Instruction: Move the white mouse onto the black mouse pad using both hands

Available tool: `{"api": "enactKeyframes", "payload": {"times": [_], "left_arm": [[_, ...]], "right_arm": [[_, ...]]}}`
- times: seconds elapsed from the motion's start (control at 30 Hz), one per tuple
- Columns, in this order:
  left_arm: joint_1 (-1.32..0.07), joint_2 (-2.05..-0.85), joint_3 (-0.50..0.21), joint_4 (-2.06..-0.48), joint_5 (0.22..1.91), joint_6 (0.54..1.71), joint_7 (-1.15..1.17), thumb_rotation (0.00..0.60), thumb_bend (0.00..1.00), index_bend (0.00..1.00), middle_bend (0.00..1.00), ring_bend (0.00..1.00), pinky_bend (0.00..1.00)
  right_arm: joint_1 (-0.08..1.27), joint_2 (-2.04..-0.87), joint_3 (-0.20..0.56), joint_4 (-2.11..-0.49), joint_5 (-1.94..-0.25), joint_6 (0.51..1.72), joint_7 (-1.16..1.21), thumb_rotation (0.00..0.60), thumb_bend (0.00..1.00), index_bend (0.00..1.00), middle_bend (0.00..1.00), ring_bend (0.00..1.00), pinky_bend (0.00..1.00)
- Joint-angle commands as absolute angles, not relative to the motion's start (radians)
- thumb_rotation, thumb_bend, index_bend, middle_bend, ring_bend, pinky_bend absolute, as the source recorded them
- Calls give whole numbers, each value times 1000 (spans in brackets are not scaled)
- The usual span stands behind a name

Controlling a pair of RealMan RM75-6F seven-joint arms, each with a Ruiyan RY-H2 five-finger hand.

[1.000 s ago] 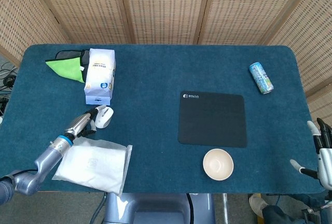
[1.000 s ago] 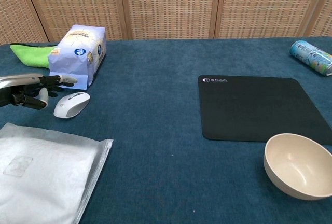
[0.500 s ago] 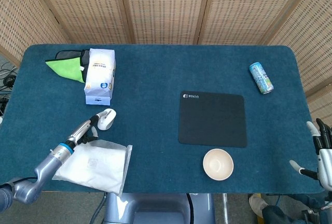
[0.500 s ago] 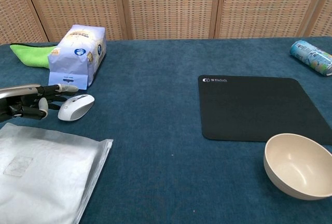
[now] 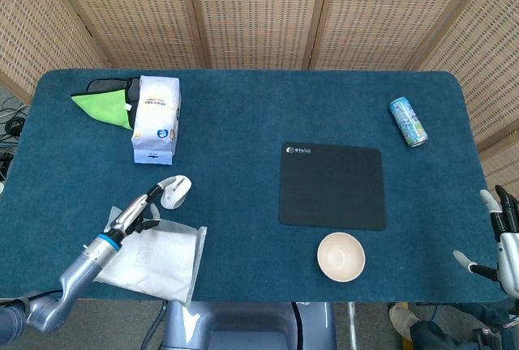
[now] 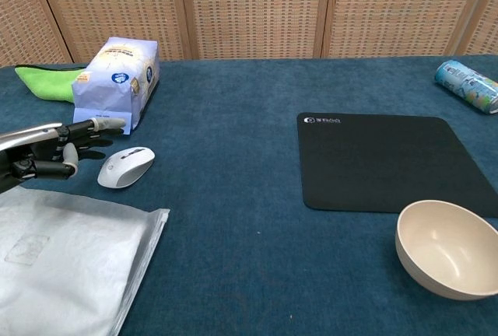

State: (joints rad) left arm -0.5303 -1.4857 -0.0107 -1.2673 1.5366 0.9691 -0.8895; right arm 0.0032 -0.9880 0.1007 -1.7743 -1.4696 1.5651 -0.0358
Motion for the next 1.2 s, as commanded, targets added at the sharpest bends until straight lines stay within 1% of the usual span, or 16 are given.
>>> {"api": "enactKeyframes", "payload": {"times": [0.03, 0.07, 0.13, 0.17, 0.2, 0.27, 0.3, 0.37, 0.43, 0.47, 0.57, 0.77, 0.93, 1.2], "left_arm": [[-515, -1491, 3, -1229, 1593, 1047, -789, 600, 990, 0, 0, 0, 42], [-517, -1488, 9, -1216, 1613, 1064, -749, 600, 954, 0, 0, 0, 42], [-524, -1480, 17, -1197, 1642, 1081, -673, 600, 772, 0, 0, 0, 42], [-533, -1469, 22, -1184, 1661, 1086, -601, 600, 618, 0, 0, 0, 43], [-548, -1452, 27, -1160, 1694, 1093, -490, 600, 492, 0, 0, 0, 43], [-561, -1435, 26, -1146, 1720, 1104, -351, 600, 352, 0, 0, 0, 42], [-572, -1426, 26, -1126, 1747, 1118, -260, 600, 313, 0, 0, 0, 42], [-584, -1427, 29, -1085, 1788, 1152, -167, 600, 261, 0, 0, 0, 42], [-608, -1446, 45, -983, 1873, 1225, -101, 600, 238, 0, 0, 0, 43], [-626, -1463, 63, -901, 1926, 1269, -91, 600, 231, 0, 0, 0, 42], [-662, -1517, 106, -706, 2013, 1348, -104, 600, 220, 0, 0, 0, 42], [-724, -1626, 195, -386, 2108, 1416, -134, 600, 223, 0, 0, 0, 42], [-767, -1692, 250, -245, 2138, 1414, -135, 600, 237, 0, 0, 0, 42], [-826, -1764, 315, -163, 2146, 1358, -142, 600, 246, 0, 0, 0, 42]], "right_arm": [[3, -987, 100, -1775, -1470, 1565, -35, 600, 53, 0, 0, 0, 0], [3, -987, 100, -1775, -1470, 1564, -34, 600, 53, 0, 0, 0, 0], [3, -986, 99, -1775, -1470, 1563, -32, 600, 53, 0, 0, 0, 0], [3, -986, 99, -1775, -1469, 1563, -31, 600, 53, 0, 0, 0, 0], [3, -985, 100, -1776, -1468, 1563, -30, 600, 53, 0, 0, 0, 0], [3, -984, 101, -1777, -1465, 1562, -30, 600, 53, 0, 0, 0, 0], [4, -984, 101, -1779, -1463, 1561, -31, 600, 53, 0, 0, 0, 0], [4, -984, 102, -1780, -1460, 1561, -34, 600, 53, 0, 0, 0, 0], [4, -985, 104, -1782, -1456, 1561, -39, 600, 53, 0, 0, 0, 0], [4, -985, 105, -1782, -1453, 1560, -41, 600, 53, 0, 0, 0, 0], [6, -987, 106, -1781, -1445, 1554, -43, 600, 53, 0, 0, 0, 0], [13, -989, 114, -1777, -1417, 1538, -51, 600, 53, 0, 0, 0, 0], [19, -990, 122, -1778, -1396, 1527, -58, 600, 52, 0, 0, 0, 0], [27, -989, 136, -1775, -1356, 1510, -63, 600, 53, 0, 0, 0, 0]]}}
